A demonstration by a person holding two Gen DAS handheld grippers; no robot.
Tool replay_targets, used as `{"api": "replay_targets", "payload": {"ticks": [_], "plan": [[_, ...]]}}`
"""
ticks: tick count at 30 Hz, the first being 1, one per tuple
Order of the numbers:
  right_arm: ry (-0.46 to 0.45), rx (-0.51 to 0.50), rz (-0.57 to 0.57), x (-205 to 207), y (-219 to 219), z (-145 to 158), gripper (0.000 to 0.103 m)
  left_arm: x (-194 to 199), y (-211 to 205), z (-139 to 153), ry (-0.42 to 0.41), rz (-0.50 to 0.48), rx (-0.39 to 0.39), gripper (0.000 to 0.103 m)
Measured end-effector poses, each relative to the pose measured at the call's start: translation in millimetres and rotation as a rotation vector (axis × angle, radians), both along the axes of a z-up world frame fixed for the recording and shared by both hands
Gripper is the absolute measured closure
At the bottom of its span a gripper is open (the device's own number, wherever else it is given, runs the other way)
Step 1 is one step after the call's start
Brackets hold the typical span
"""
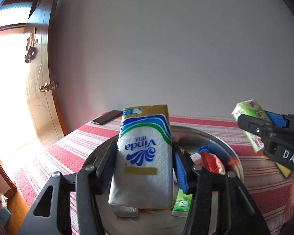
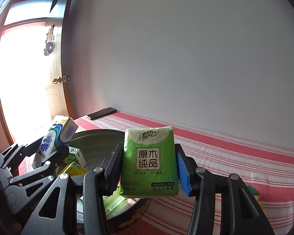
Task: Organize objects
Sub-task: 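Carry the Vinda pack with left gripper while right gripper carries green pack to tin, then open both grippers to drop the Vinda and green tissue packs into the tin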
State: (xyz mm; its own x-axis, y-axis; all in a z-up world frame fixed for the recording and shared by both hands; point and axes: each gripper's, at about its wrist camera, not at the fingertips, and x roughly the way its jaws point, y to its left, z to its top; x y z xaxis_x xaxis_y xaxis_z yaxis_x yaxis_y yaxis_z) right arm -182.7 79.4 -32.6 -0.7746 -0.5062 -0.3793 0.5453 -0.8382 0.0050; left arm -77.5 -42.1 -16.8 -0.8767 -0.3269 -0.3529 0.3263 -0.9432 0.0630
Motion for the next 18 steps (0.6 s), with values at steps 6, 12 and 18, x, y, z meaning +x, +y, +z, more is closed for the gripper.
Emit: {"api": "replay_targets", "payload": {"ticks": [6,12,18], "plan": [[-0.021,0.037,0.023,-1.8,-19.1,-9.2,0.051,-2.3,-7.7,-4.9,-0.025,0.015,0.003,0.050],[-0.041,0.063,0.036,-5.5,-34.5,-13.7,0.051,-7.3,-16.7,-9.6,-0.056,0.028,0.013,0.050],[-0.068,0.086,0.040,-10.8,-45.8,-22.0,0.051,-13.6,-25.7,-15.4,-0.093,0.037,0.021,0.050]]}}
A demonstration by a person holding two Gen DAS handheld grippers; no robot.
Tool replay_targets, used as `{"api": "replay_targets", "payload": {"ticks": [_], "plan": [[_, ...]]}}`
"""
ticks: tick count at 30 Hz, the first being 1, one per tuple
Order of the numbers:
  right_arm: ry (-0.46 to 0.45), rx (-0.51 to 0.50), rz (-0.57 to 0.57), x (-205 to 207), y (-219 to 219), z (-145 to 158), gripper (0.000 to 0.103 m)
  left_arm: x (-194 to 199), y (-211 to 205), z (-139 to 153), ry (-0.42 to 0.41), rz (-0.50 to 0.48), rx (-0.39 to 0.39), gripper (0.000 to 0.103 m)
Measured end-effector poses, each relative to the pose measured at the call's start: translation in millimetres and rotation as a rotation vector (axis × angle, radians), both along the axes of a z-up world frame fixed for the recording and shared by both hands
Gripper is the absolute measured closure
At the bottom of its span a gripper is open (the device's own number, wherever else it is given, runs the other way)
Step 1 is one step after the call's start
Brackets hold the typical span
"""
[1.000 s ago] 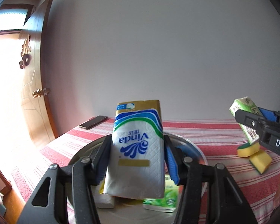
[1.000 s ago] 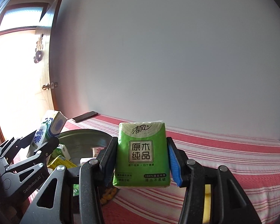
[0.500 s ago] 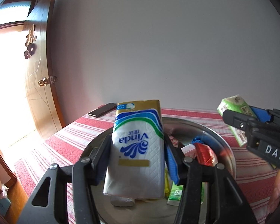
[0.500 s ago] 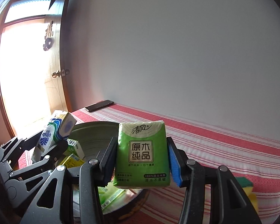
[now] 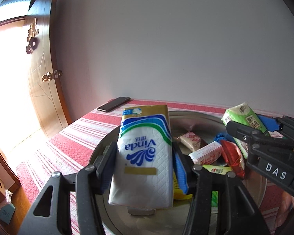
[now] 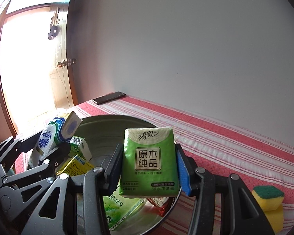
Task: Organize objects
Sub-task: 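Open both grippers to drop the Vinda and green tissue packs into the tin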
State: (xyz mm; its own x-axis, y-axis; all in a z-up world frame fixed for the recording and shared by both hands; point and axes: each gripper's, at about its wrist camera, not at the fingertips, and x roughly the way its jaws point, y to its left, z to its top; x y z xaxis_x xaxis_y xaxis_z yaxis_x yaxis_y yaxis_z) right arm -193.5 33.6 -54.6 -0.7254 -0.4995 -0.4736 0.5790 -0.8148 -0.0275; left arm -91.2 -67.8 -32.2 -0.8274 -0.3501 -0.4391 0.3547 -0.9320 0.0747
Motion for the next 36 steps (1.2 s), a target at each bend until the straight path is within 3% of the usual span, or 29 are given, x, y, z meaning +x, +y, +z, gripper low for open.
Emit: {"api": "replay_targets", "payload": {"ticks": [19,22,26,28,36], "plan": [[-0.039,0.031,0.053,0.6,-13.7,-18.2,0.051,-4.7,-6.2,-3.8,-0.027,0.015,0.006,0.049],[-0.049,0.034,0.065,0.8,-17.4,-19.2,0.045,-4.3,-7.0,-3.2,-0.024,0.021,0.003,0.046],[-0.031,0.018,0.034,2.2,-11.9,-16.2,0.035,0.4,-10.6,0.2,-0.006,0.055,-0.004,0.030],[-0.022,0.000,0.013,3.1,-5.6,-13.3,0.031,3.0,-12.6,2.4,0.005,0.063,0.005,0.017],[0.013,-0.019,-0.078,13.6,41.8,-5.6,0.029,7.6,8.5,11.5,0.044,0.056,-0.007,0.000]]}}
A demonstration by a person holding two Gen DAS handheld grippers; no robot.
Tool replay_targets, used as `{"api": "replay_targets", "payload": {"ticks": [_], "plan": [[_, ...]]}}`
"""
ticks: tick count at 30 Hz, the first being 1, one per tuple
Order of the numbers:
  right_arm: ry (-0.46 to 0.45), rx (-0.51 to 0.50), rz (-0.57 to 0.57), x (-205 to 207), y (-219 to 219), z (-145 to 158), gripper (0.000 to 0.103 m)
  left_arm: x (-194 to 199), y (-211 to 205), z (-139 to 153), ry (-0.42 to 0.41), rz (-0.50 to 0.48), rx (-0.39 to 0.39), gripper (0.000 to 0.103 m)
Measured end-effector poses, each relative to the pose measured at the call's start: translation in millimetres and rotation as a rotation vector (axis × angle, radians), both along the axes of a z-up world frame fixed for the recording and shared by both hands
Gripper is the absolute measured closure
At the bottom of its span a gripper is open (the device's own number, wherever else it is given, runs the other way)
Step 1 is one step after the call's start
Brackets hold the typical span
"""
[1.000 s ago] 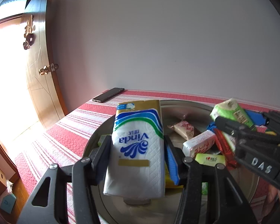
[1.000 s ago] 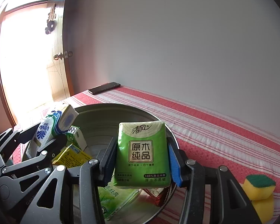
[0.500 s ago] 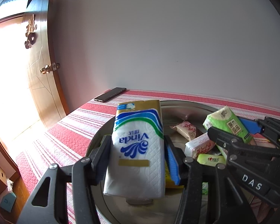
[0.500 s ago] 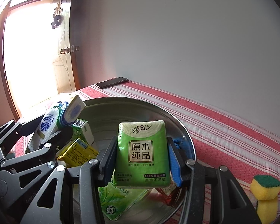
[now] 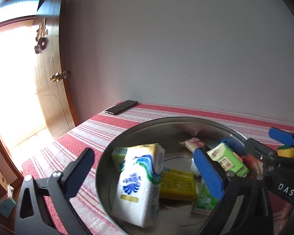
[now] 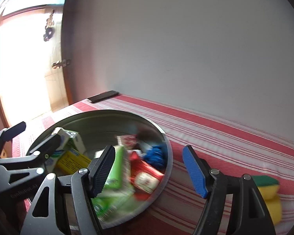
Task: Organize objects
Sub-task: 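Open both grippers to drop the Vinda and green tissue packs into the tin, then grasp the large yellow sponge with the right gripper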
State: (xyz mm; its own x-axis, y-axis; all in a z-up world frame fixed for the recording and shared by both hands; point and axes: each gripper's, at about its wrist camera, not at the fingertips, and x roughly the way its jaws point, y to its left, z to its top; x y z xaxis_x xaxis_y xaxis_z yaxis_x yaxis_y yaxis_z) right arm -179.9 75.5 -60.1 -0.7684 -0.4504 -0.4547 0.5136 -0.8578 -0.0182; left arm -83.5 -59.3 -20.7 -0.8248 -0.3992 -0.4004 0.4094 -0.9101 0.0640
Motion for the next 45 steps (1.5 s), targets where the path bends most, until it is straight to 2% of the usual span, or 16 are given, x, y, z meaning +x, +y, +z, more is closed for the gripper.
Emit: {"api": "replay_targets", "payload": {"ticks": [5,8,12,15,21,28,29,31,42,44,45], "plan": [[0.014,0.011,-0.114,1.7,49.9,1.4,0.029,-1.8,28.6,4.9,0.012,-0.046,-0.021,0.000],[-0.007,0.004,-0.200,-1.1,87.3,-1.0,0.029,-5.4,48.8,5.8,0.010,-0.086,-0.038,0.000],[-0.072,0.023,-0.340,-10.2,139.7,-11.8,0.029,-11.9,77.0,6.1,0.002,-0.142,-0.074,0.000],[-0.137,0.004,-0.387,-17.7,167.6,-20.8,0.029,-17.6,96.6,6.0,-0.007,-0.178,-0.090,0.000],[-0.262,0.059,-0.363,-30.0,172.8,-40.4,0.029,-29.0,128.3,4.2,-0.030,-0.235,-0.109,0.000],[-0.353,0.085,-0.359,-42.0,168.3,-53.3,0.029,-45.3,147.2,1.1,-0.065,-0.279,-0.105,0.000],[-0.362,0.083,-0.369,-43.0,171.3,-55.2,0.034,-47.7,149.7,0.6,-0.071,-0.284,-0.104,0.000],[-0.363,0.070,-0.384,-41.3,177.9,-54.7,0.045,-49.6,152.3,0.2,-0.080,-0.292,-0.099,0.000],[-0.364,0.004,-0.535,-32.4,238.7,-54.5,0.046,-70.9,183.9,-12.9,-0.159,-0.354,-0.096,0.000],[-0.370,-0.045,-0.502,-29.0,245.0,-53.5,0.046,-74.3,193.3,-18.0,-0.177,-0.371,-0.104,0.000],[-0.344,-0.055,-0.467,-24.3,242.3,-49.9,0.046,-74.5,196.3,-19.8,-0.182,-0.377,-0.107,0.000]]}}
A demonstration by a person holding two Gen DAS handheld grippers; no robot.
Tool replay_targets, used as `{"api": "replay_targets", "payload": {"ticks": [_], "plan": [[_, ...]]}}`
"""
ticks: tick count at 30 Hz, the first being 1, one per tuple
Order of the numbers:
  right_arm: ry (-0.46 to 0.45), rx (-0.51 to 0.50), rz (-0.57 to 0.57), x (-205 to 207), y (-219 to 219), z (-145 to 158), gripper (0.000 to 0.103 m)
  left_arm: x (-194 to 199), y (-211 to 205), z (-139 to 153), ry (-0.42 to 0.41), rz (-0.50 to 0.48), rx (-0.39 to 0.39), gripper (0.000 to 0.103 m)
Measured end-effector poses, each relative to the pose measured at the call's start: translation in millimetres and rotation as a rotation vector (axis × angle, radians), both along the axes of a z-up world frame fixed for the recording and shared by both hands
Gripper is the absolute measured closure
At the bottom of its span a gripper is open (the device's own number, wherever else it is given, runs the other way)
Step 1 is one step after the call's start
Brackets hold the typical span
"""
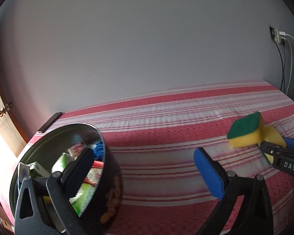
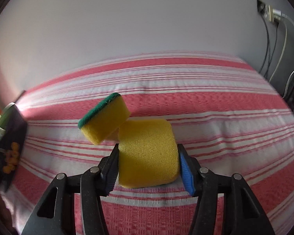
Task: Organize objects
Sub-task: 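Grasp the large yellow sponge with the right gripper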
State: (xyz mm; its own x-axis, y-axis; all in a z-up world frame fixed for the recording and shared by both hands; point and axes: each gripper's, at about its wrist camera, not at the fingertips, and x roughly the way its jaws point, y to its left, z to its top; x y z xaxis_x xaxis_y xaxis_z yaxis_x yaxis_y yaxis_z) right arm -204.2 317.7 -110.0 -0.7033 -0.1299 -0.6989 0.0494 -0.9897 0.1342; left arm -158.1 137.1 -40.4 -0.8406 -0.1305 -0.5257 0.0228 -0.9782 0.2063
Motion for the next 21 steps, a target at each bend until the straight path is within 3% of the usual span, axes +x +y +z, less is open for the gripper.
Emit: {"api": "replay_targets", "payload": {"ticks": [2,4,10,17,21], "plan": [[0.065,0.024,0.088,13.0,-15.9,7.4,0.046,1.5,5.4,-2.9,-0.001,-0.005,-0.004,0.000],[0.071,0.065,0.105,17.4,-26.5,8.1,0.046,2.5,6.8,-5.0,-0.002,0.000,-0.008,0.000],[0.045,-0.006,-0.045,12.6,6.0,4.4,0.046,1.9,5.6,-4.8,-0.005,0.014,-0.014,0.000],[0.037,-0.004,-0.068,10.8,13.7,6.0,0.046,-13.2,22.5,1.9,0.001,-0.030,-0.041,0.000],[0.038,-0.035,-0.073,12.5,21.4,3.8,0.046,-28.7,30.1,1.8,-0.035,-0.063,0.000,0.000]]}}
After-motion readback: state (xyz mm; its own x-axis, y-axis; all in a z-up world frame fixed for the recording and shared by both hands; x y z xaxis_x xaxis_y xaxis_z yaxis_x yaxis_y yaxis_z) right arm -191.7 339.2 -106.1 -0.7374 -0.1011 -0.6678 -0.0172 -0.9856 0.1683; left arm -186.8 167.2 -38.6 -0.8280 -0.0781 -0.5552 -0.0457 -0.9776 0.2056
